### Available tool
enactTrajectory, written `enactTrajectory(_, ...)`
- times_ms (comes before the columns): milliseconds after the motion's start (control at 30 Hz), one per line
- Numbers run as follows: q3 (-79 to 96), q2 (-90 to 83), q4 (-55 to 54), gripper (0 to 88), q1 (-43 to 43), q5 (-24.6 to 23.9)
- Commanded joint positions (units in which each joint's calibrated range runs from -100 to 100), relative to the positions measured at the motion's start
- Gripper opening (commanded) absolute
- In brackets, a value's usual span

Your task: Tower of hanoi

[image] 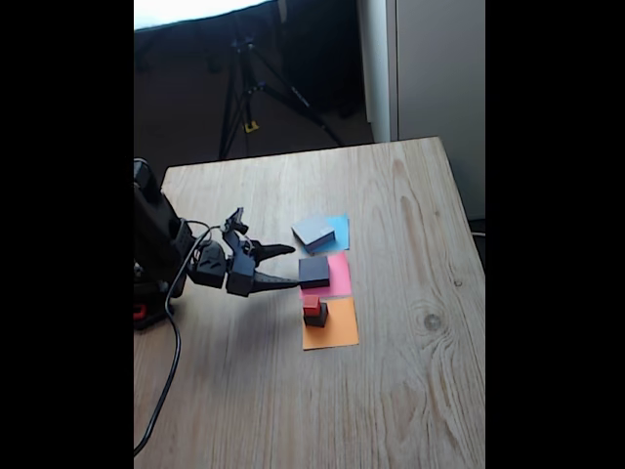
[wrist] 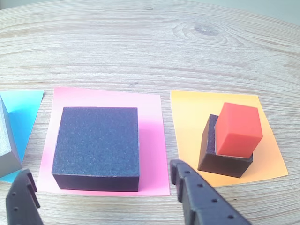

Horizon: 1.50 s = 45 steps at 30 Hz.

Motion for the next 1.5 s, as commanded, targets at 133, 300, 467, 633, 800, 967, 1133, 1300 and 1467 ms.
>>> enactTrajectory(133, -4.08, 4.63, -3.66, 35.8, -0.36, 0.87)
enactTrajectory(300, -6.45, 7.96, -4.87, 35.5, -0.53, 0.87)
enactTrajectory(467, -7.54, 11.37, -6.89, 35.4, -0.95, 0.87)
enactTrajectory(633, -9.9, 13.87, -6.98, 35.5, -1.2, 0.87)
enactTrajectory(800, -11.72, 16.37, -7.54, 35.5, -1.28, 0.87)
enactTrajectory(967, -12.54, 17.96, -8.35, 35.5, -1.2, 0.87)
enactTrajectory(1133, -12.99, 19.17, -8.76, 35.5, -1.45, 0.87)
enactTrajectory(1300, -13.08, 19.62, -9.08, 35.4, -1.79, 0.87)
enactTrajectory(1467, -13.45, 19.85, -9.08, 35.4, -2.37, 0.87)
